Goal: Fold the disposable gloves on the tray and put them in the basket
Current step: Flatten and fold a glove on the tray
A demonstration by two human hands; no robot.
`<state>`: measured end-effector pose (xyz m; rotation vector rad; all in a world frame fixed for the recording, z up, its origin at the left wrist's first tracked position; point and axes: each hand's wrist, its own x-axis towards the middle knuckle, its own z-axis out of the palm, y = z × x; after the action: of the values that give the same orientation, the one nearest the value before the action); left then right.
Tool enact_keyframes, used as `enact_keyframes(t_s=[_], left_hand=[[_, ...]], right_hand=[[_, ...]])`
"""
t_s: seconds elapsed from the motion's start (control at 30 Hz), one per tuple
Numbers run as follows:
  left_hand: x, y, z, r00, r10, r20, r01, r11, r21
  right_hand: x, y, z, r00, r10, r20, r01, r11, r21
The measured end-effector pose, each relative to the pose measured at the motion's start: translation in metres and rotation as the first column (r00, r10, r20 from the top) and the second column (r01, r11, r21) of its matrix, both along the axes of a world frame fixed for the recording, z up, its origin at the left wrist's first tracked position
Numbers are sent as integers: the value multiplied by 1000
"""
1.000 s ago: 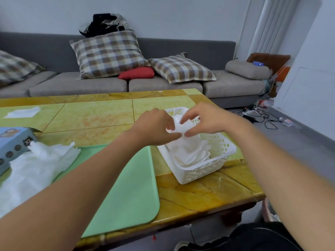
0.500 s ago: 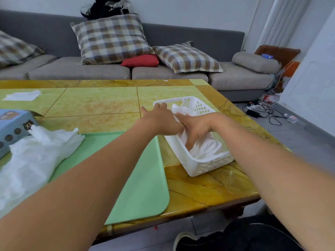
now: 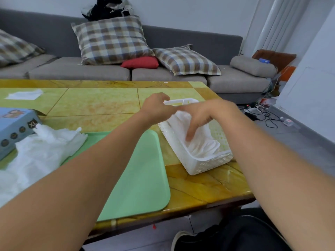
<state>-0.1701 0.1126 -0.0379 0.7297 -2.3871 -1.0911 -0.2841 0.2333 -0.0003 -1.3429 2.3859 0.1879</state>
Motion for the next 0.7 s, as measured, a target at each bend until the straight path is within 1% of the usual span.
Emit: enact_keyframes(t_s=[0.07,0.1,0.13,0.17,0.2,0.23,0.27,0.33,0.4,0.47,0.53,0.57,0.63,0.7], left_hand=[[18,-11,9,999,9,-49,-8,1000,24],[34,-20,12,999,18,-46,-17,1000,16],[50,-29,14,999,24,-39,-24,1000,2],[70,-40,15,999,42,-20,-42,999,-29],[89,-51,15,998,66,4,-66,995,-69],[117,-67,14,993,107,42,-100,987,-126],[132,-76,11,988,123,89,-105,977,-188],[190,-100,7,951,230,206,-159,937,-311],[231,-113,4,910,301,285,-172,900,-399],[269,-123,2,863,381,331,-214,870,-444],[300,-130,-2,813,456,362,-269,845,-462],[311,-132,-5,800,465,378,-280,848,-450],[326,-135,-14,802,441,404,-295,879,-374],[329,-134,-21,819,370,438,-249,918,-309]], right_hand=[[21,-2,29,996,16,-90,-33,982,-185],[38,-9,36,992,68,-105,-99,944,-315],[57,-17,38,987,133,-89,-159,888,-432],[77,-27,35,979,202,-33,-189,834,-519],[95,-37,26,964,264,21,-209,806,-554],[117,-51,15,946,319,50,-240,797,-554],[128,-56,1,940,339,45,-265,806,-529],[161,-80,-25,900,435,13,-378,796,-472],[180,-91,-45,872,484,73,-405,798,-446],[206,-105,-55,842,531,94,-442,780,-443],[232,-122,-61,823,564,67,-475,749,-462],[243,-130,-63,827,557,74,-462,749,-474],[259,-147,-69,854,508,115,-394,775,-494],[268,-158,-79,895,431,117,-326,809,-489]])
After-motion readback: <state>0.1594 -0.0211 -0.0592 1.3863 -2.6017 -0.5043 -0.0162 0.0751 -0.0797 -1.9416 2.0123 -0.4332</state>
